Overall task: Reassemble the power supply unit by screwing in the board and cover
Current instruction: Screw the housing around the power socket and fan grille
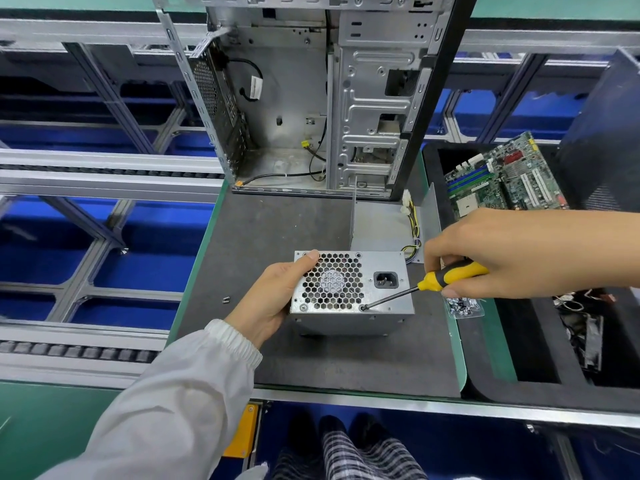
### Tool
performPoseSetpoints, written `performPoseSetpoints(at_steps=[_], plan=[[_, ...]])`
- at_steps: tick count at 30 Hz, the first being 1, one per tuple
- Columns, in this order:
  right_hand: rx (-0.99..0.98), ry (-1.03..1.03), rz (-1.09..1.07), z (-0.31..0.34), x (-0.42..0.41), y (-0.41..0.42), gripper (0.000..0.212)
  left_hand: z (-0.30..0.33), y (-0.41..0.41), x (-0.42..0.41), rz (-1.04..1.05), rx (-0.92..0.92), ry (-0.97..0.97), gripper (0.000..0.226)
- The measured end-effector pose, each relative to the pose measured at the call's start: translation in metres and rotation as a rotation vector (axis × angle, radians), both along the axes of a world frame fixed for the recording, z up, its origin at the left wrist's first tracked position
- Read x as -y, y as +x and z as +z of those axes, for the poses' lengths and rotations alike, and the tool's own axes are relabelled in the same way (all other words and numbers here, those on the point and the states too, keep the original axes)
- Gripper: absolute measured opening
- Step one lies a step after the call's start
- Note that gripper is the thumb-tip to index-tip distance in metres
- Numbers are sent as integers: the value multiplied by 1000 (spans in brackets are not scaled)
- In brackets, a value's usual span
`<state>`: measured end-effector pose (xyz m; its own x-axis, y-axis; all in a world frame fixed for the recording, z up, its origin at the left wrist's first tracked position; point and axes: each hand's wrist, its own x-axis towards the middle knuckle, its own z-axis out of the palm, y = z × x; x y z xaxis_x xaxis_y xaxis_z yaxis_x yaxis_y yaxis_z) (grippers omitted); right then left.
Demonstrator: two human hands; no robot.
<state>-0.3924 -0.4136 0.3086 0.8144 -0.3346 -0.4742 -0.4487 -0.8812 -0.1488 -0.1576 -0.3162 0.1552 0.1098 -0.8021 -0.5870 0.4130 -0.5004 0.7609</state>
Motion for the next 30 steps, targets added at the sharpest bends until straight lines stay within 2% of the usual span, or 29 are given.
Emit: performPoseSetpoints(at_steps=[11, 21, 26, 30], plan=[[-70, -62, 7, 11, -9, 18, 13, -3, 1, 1, 2, 7, -7, 34], [-155, -152, 105, 26, -17, 49, 20, -4, 0, 0, -5, 12, -31, 33], [-238, -85, 126, 27, -9, 70, 14, -4, 1, 0, -9, 15, -31, 33], [-235, -124, 121, 23, -6, 82, 20, -3, 1, 0, -16, 35, -31, 34]])
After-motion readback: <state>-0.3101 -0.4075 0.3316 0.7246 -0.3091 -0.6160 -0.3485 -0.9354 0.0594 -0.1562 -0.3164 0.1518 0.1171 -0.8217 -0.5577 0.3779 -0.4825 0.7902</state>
